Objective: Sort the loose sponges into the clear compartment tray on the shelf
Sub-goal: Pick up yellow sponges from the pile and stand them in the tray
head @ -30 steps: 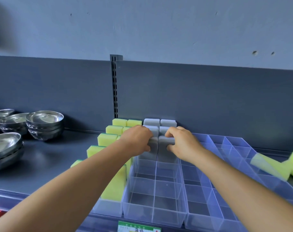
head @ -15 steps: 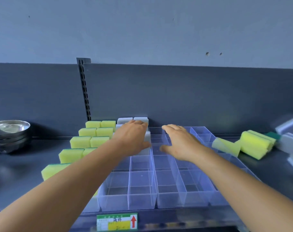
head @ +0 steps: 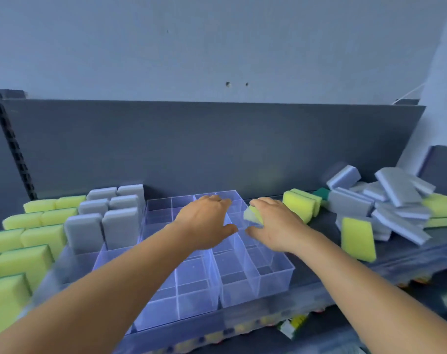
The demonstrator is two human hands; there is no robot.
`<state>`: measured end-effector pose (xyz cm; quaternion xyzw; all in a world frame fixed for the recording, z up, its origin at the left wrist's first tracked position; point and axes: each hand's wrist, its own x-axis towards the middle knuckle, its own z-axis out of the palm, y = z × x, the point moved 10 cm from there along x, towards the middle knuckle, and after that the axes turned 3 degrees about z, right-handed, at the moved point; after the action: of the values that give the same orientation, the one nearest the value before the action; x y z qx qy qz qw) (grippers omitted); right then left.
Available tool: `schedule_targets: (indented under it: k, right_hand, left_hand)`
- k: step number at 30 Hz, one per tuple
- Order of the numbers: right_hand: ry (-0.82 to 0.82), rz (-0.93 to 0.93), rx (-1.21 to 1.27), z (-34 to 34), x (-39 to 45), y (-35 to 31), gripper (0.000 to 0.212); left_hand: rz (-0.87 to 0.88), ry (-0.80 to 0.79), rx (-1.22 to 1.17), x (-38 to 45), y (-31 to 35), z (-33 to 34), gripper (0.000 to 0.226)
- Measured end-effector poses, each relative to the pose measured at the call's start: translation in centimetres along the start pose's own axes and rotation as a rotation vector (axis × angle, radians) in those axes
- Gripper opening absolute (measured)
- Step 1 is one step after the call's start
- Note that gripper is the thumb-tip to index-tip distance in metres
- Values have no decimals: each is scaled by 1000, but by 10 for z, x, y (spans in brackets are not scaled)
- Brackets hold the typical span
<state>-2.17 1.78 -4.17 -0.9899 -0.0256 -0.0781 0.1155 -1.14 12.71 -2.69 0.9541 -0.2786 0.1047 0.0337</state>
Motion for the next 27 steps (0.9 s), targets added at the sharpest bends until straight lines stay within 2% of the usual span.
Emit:
schedule_targets:
  k: [7,12,16,21,27]
  right_hand:
    - [-40,46,-30,-10,16,90,63]
    - [-140,30,-70,7,43,138,56]
    - [-256,-18,-138,32,60,155,43]
    - [-359,-61,-214,56,74,169,40]
    - [-368,-14,-209,58,75,185,41]
  left_hand:
    - [-15,-75,-52,57,59,35,54]
    - [-55,-157,-10,102,81,71,52]
    - [-95,-249,66,127,86,101,49]
    - [-158,-375,146,137,82,119,50]
    - [-112,-401,-30,137,100,127,41]
